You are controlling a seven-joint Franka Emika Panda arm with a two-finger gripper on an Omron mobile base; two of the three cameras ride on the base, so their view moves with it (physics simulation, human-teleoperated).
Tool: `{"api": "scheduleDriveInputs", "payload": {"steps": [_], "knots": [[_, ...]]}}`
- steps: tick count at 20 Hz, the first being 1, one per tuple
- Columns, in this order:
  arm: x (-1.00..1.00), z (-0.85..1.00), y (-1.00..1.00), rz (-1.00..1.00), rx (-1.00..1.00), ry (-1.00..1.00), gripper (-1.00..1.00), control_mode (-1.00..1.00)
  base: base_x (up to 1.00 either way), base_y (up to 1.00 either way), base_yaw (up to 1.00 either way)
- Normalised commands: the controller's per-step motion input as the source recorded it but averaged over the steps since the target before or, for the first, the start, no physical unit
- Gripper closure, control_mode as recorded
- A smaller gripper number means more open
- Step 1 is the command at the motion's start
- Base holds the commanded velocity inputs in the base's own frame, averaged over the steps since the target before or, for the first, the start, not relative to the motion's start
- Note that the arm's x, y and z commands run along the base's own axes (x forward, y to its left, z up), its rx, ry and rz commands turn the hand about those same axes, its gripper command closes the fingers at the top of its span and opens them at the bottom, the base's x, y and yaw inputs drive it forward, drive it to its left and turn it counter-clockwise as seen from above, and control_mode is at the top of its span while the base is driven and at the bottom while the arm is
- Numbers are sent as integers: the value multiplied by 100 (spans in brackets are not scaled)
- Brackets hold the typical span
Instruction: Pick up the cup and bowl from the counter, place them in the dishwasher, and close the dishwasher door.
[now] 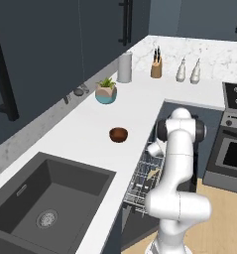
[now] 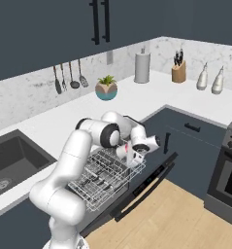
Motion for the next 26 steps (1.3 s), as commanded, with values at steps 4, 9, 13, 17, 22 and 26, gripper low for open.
{"api": "scheduleDriveInputs", "payload": {"steps": [4,9,13,17,22,26], "knots": [[6,-31,14,-25,13,28,100,-100,0,0,0],[11,-27,15,-24,9,23,100,-100,0,0,0],[6,-19,20,-21,4,16,-100,-100,0,0,0],[0,-9,0,-17,3,8,-100,-100,0,0,0],[-2,-1,-18,-15,4,5,-100,-100,0,0,0],[-32,8,-39,-15,8,4,-100,-100,0,0,0]]}}
